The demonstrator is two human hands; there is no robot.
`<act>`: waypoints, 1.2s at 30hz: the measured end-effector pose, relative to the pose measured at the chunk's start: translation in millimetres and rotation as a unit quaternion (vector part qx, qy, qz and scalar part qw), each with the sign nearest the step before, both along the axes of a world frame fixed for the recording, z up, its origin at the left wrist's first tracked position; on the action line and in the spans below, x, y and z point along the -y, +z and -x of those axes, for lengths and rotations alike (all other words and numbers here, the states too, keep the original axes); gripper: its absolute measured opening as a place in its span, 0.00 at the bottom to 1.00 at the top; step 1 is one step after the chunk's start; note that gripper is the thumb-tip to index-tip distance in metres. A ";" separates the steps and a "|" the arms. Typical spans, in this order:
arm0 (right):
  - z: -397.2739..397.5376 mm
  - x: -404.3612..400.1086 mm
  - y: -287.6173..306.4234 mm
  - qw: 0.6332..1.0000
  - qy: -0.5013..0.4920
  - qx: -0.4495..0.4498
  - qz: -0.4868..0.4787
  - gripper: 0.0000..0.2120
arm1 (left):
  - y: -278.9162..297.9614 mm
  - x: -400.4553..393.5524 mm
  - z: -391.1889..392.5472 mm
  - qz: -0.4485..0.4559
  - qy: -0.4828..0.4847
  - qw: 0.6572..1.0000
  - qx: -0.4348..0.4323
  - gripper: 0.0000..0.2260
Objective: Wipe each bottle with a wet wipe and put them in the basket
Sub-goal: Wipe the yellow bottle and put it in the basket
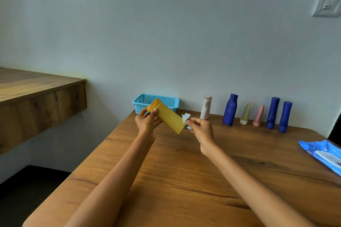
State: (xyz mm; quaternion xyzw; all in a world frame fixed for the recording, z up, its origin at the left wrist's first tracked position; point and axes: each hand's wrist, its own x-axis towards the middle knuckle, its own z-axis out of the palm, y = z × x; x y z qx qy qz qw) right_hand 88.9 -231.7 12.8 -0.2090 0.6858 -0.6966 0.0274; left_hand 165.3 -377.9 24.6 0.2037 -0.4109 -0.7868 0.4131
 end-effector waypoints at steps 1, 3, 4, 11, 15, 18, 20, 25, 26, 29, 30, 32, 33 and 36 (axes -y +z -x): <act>-3.4 3.4 -2.5 0.997 -0.026 -0.053 -0.040 0.06 | -0.6 -1.5 -0.2 -0.006 0.013 1.000 -0.005 0.20; -10.3 10.5 -8.0 0.982 -0.038 -0.145 -0.111 0.08 | -1.4 -1.9 -1.2 -0.026 0.041 0.999 -0.011 0.19; -13.7 13.6 -10.2 0.974 -0.035 -0.177 -0.134 0.09 | -1.5 -1.5 -1.9 -0.036 0.053 0.998 -0.014 0.19; -17.9 5.8 -17.5 0.956 0.107 -0.154 -0.225 0.09 | -0.7 0.4 -5.6 -0.043 0.086 0.995 -0.015 0.16; -7.2 -16.0 -16.2 0.970 0.054 -0.149 -0.183 0.11 | -0.2 -0.2 -6.1 -0.001 0.084 0.996 -0.010 0.14; 5.4 -34.2 -10.6 0.978 0.012 -0.150 -0.147 0.09 | 0.5 -0.6 -6.1 0.037 0.064 0.997 -0.014 0.17; 9.5 -43.1 -9.1 0.969 0.016 -0.187 -0.161 0.09 | -0.3 -1.9 -5.5 0.053 0.047 0.997 -0.019 0.17; 15.2 -55.6 -15.1 0.933 0.003 -0.267 -0.240 0.11 | 0.7 -6.6 -6.6 0.078 0.024 0.996 -0.024 0.17; 16.1 -56.4 -17.0 0.927 -0.002 -0.275 -0.254 0.10 | 1.7 -7.4 -6.9 0.085 0.021 0.996 -0.025 0.18; 15.3 -56.6 -20.2 0.922 -0.009 -0.283 -0.263 0.07 | 6.5 -10.0 -8.2 0.098 0.017 0.995 -0.021 0.17; 15.3 -56.1 -19.2 0.924 -0.007 -0.283 -0.259 0.06 | 7.9 -10.3 -8.2 0.105 0.017 0.994 -0.016 0.16; 16.8 -55.8 -15.5 0.916 0.018 -0.286 -0.279 0.06 | 10.1 -10.6 -7.9 0.128 0.014 0.992 -0.004 0.15; 17.8 -56.0 -13.4 0.903 0.036 -0.295 -0.309 0.06 | 11.3 -11.0 -7.6 0.142 0.015 0.990 0.003 0.15; 18.7 -58.9 -10.0 0.864 0.063 -0.318 -0.385 0.07 | 13.3 -13.0 -6.2 0.177 0.017 0.984 0.026 0.17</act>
